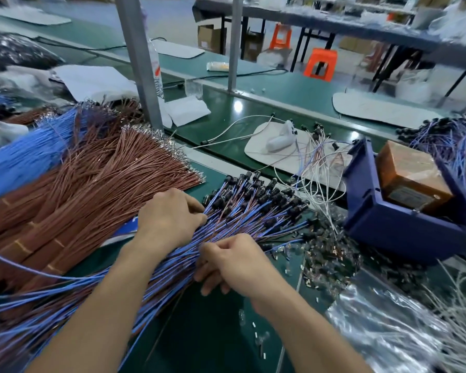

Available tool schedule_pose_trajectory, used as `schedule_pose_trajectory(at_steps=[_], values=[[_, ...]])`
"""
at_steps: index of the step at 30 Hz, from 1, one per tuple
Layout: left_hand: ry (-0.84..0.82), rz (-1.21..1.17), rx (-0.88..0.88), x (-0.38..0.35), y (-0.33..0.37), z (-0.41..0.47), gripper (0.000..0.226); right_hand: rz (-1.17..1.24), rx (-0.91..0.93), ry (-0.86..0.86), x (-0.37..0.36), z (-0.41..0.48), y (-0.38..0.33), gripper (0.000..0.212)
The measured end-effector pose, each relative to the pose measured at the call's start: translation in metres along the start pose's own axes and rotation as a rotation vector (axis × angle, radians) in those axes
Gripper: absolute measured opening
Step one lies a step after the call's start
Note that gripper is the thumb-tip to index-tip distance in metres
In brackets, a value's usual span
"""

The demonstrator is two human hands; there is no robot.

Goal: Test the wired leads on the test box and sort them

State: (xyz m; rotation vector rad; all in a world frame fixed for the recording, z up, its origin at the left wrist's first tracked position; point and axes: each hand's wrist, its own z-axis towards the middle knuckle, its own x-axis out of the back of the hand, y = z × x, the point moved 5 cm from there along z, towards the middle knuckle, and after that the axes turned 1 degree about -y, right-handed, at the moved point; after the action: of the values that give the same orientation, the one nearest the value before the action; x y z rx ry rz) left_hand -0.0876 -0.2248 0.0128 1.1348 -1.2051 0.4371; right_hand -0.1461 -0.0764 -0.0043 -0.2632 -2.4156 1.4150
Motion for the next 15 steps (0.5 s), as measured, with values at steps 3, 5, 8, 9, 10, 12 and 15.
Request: schedule_pose_trajectory(at_steps=[3,5,8,9,10,12,15], values=[[-0.033,-0.061,0.018,0.002,-0.001,0.003,0.013,-0.12,0.019,0.042,0.01,-0.002,-0.002,0.034],[-0.03,-0.132,0.051,0.005,-0.003,0.005,0.017,-0.209,0.037,0.104,0.027,-0.006,-0.005,0.029],[0.074,-0.137,0.082,0.016,-0.002,0.006,0.01,-0.32,0.049,0.176,0.056,-0.013,-0.01,0.024],[0.117,-0.104,0.079,0.02,0.0,0.006,0.012,-0.331,0.048,0.191,0.065,-0.014,-0.01,0.023],[0.151,-0.076,0.074,0.024,0.003,0.004,0.015,-0.312,0.051,0.198,0.073,-0.016,-0.011,0.022],[0.219,-0.085,0.062,0.032,0.011,-0.001,0.015,-0.211,0.068,0.19,0.081,-0.017,-0.011,0.02],[0.334,-0.277,-0.015,0.04,0.021,-0.017,0.006,0.085,0.127,0.181,0.082,-0.016,-0.016,0.016]])
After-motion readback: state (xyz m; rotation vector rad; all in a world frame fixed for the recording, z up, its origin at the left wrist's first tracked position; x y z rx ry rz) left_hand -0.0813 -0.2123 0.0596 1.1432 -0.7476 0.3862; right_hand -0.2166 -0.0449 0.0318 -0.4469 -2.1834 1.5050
